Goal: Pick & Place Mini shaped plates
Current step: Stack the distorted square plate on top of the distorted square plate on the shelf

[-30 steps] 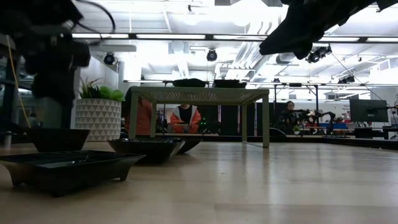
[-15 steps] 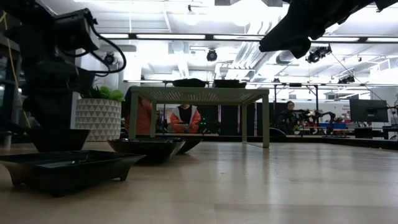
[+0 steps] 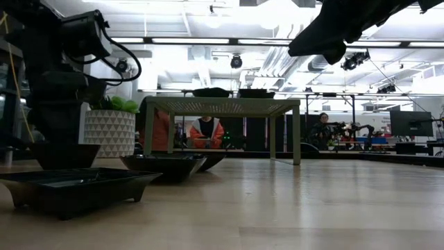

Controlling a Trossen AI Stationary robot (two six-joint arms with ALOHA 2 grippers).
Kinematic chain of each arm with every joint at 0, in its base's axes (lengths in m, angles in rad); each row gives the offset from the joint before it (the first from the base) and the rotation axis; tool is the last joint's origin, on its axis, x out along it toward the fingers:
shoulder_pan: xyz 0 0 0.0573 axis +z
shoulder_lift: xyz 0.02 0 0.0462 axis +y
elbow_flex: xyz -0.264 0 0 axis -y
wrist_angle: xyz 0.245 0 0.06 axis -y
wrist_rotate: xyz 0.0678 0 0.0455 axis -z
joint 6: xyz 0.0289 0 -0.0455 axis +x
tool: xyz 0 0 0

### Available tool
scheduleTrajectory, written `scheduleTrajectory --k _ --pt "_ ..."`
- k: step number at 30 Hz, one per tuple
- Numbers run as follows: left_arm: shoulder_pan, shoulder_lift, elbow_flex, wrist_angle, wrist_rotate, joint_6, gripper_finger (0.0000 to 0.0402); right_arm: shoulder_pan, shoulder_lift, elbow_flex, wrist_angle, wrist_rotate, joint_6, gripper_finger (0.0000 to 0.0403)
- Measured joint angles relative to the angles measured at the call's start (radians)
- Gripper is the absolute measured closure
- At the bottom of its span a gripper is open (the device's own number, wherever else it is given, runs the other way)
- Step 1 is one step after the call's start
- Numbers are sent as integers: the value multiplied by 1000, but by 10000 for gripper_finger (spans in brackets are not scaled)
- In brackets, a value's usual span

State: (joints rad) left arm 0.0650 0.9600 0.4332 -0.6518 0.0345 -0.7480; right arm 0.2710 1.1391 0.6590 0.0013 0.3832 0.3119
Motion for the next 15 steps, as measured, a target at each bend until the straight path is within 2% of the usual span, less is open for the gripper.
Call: scheduleTrajectory --k 9,15 --pt "0 0 0 -1 0 2 271 0 0 0 4 7 0 329" --pt "0 0 0 -2 -1 2 299 0 0 0 4 7 0 329"
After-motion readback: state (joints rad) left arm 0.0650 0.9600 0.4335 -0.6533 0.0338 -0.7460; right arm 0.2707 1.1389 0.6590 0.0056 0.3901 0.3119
